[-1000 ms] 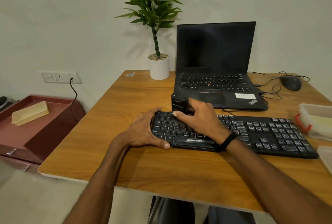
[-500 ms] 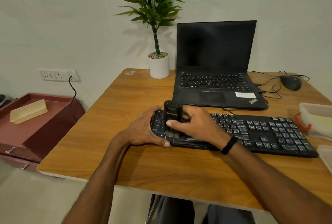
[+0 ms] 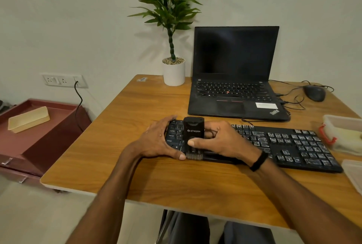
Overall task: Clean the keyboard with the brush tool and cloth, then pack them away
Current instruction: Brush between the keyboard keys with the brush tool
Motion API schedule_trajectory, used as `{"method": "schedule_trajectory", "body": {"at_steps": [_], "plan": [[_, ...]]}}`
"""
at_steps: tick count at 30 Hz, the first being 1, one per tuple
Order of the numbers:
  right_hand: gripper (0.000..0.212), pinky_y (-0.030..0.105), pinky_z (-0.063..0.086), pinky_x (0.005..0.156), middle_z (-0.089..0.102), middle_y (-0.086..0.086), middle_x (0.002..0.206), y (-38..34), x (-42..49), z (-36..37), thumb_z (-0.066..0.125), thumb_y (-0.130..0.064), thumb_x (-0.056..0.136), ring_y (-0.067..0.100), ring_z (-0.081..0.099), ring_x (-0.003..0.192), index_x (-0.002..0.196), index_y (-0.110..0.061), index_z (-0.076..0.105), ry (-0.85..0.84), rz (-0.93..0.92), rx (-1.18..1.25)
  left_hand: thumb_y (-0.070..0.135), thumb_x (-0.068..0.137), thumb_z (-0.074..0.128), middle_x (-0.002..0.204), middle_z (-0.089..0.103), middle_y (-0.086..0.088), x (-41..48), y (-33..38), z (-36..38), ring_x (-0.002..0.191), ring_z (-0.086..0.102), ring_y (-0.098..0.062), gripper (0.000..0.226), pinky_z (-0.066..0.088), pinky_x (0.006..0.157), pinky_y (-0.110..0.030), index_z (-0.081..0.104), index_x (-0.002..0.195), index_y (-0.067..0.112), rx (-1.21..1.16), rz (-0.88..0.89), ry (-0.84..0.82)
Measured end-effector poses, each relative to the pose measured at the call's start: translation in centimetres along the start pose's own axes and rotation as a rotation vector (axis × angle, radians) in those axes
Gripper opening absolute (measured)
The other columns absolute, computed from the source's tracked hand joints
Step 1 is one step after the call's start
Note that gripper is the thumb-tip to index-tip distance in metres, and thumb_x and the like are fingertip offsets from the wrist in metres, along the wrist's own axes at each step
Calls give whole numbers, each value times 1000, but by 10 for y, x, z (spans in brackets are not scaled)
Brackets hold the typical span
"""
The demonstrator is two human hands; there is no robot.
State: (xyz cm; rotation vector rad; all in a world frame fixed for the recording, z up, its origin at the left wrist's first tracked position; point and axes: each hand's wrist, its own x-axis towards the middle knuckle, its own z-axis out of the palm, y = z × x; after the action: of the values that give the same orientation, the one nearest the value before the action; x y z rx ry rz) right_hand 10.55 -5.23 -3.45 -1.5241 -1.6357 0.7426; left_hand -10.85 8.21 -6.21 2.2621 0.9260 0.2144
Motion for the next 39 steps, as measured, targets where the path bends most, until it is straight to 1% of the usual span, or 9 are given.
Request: {"method": "schedule_trajectory", "body": {"at_steps": [3, 8, 13, 17, 21, 26, 30, 34, 39], "plan": [[44, 22, 57, 87, 70, -19, 108, -1, 2, -4, 79, -40, 80, -8, 65, 101, 120, -30, 66, 183, -49, -75, 80, 39, 83, 135, 30, 19, 1, 2, 0, 134, 30, -14, 141, 32, 117, -48, 16, 157, 45, 5, -7, -2], [44, 34, 59, 86, 74, -4, 111, -6, -3, 5, 81, -32, 79, 7, 71, 100, 120, -26, 65, -92, 24, 72, 81, 39, 83, 141, 31, 18, 0, -2, -1, 138, 30, -18, 141, 32, 118, -52, 16, 157, 45, 0, 2, -23], [42, 50, 54, 95, 74, 6, 111, -1, 14, -15, 75, -25, 82, 22, 71, 103, 120, -10, 63, 289, 77, 506, 81, 40, 83, 136, 28, 18, 2, 1, -3, 135, 30, -17, 139, 32, 117, -51, 14, 156, 49, -3, -8, -12], [45, 53, 53, 97, 71, 7, 116, 5, 30, -27, 79, -25, 80, 24, 68, 109, 119, -12, 61, 399, 115, 697, 82, 40, 82, 139, 27, 17, 2, 2, 0, 139, 29, -19, 140, 31, 119, -53, 12, 157, 48, -1, 0, -26], [50, 44, 55, 96, 68, 1, 118, 4, 48, -23, 82, -25, 78, 18, 66, 110, 122, -17, 58, 340, 145, 525, 90, 36, 77, 161, 22, 8, 4, 0, 2, 144, 24, -21, 149, 26, 121, -54, 6, 160, 44, 14, 19, -19], [45, 9, 50, 71, 62, -15, 105, -6, 57, -4, 77, -39, 82, 2, 61, 95, 120, -23, 60, 315, 41, -159, 93, 36, 75, 161, 25, 8, 4, -3, 2, 144, 26, -21, 151, 28, 121, -54, 5, 160, 43, 32, 5, 2], [43, 23, 58, 75, 73, -4, 101, -2, 51, -3, 82, -37, 78, 10, 71, 89, 113, -19, 66, -52, 100, 58, 96, 36, 72, 159, 29, 8, 4, -4, 6, 142, 28, -20, 150, 30, 119, -54, 9, 160, 39, 45, 28, 13], [42, 8, 48, 63, 63, -17, 97, -2, 51, -8, 76, -44, 81, -3, 61, 84, 116, -23, 62, 299, 53, -194, 91, 39, 76, 161, 26, 8, 4, -4, 5, 144, 25, -19, 148, 27, 121, -51, 7, 160, 42, 37, 16, 12], [44, 24, 58, 76, 74, -2, 99, 11, 43, -4, 80, -42, 77, 14, 72, 93, 112, -19, 66, -1, 67, 101, 89, 41, 77, 162, 25, 7, 3, -4, 5, 145, 24, -19, 147, 27, 121, -50, 7, 160, 42, 41, 16, 1]]}}
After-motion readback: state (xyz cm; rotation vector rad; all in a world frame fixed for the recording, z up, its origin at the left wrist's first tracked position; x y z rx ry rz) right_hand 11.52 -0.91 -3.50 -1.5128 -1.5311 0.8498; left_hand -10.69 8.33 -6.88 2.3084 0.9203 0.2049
